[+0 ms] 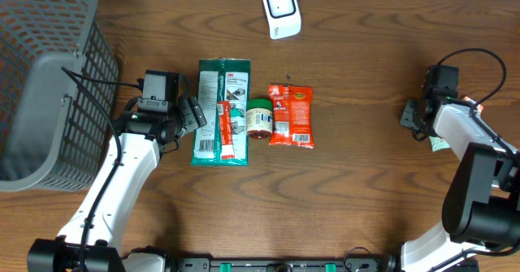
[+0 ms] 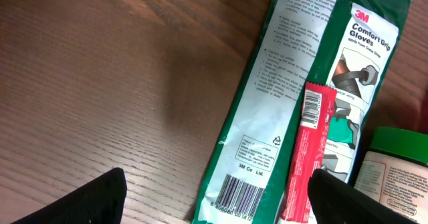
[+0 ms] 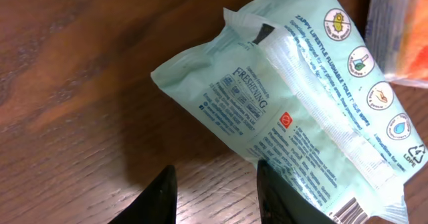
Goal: Scan the item barcode
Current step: 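Open the right gripper and hold it above the wet wipes, then move the right gripper left over the red Hacks candy bag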
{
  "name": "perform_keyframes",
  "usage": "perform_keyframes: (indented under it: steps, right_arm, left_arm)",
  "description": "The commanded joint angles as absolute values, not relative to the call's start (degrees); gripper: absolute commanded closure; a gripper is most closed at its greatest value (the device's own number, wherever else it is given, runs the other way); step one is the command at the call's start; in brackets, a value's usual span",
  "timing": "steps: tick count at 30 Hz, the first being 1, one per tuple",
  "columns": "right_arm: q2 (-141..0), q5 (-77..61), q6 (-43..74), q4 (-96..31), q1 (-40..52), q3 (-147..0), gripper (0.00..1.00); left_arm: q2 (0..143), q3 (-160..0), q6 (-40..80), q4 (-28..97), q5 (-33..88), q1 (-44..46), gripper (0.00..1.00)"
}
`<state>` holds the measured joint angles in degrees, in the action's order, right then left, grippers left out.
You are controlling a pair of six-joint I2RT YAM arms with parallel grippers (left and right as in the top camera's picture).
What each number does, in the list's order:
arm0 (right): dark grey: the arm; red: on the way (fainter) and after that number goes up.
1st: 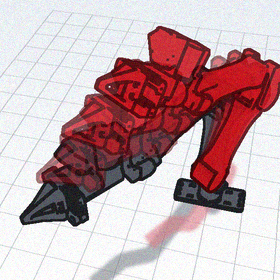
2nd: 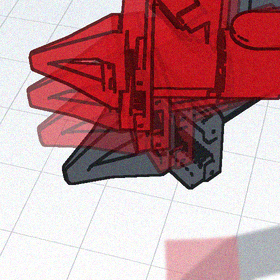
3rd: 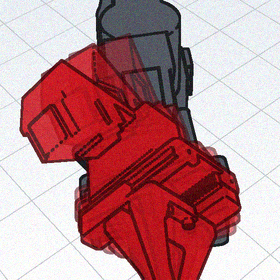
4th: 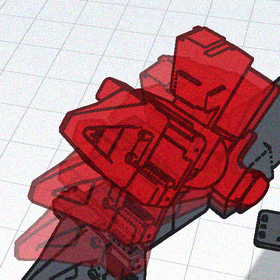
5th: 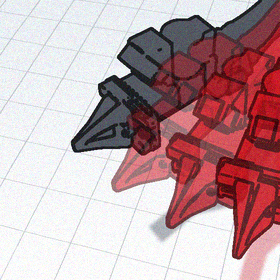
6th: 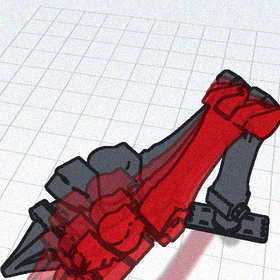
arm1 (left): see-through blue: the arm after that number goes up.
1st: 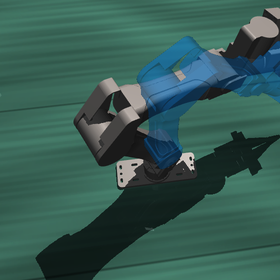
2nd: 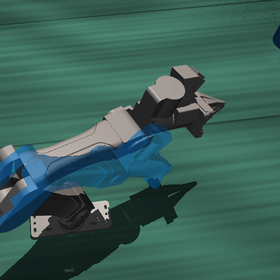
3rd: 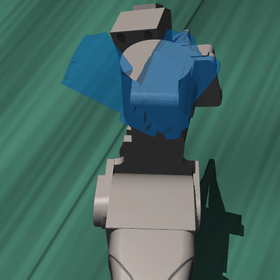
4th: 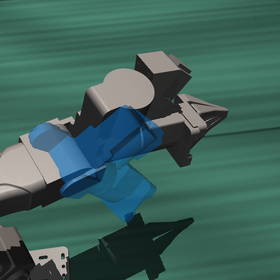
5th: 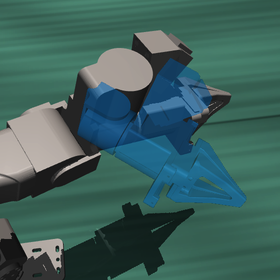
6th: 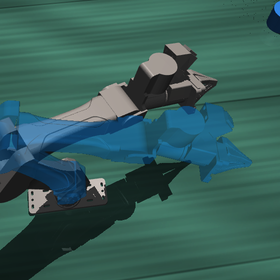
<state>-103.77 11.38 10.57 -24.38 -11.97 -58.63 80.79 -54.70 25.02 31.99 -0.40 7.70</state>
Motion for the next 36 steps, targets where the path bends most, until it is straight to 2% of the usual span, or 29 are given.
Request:
perform_keyframes:
  steps: [1, 13, 26, 31, 36]
  right_arm:
    - [-102.32, 8.64, 12.32, -24.77, -12.60, -58.39, 0.65]
    - [-97.82, -32.03, 9.15, -24.91, -7.51, -58.39, 0.55]
    - [-97.84, -28.75, 10.63, -17.34, 11.99, -58.39, 0.28]
    - [-98.32, -25.82, 11.35, -15.22, 16.69, -58.39, 0.20]
    - [-98.87, -23.86, 11.33, -14.48, 17.15, -58.39, 0.15]
  left_arm:
    - [80.49, -55.64, 24.45, 32.14, -1.54, 7.51, 0.13]
    - [80.49, -55.64, 24.45, 32.12, -1.54, 7.51, 0.13]
    - [80.49, -55.64, 24.45, 32.14, -1.54, 7.51, 0.13]
    - [80.49, -55.64, 24.45, 32.12, -1.54, 7.51, 0.13]
    - [80.49, -55.64, 24.45, 32.12, -1.54, 7.51, 0.13]
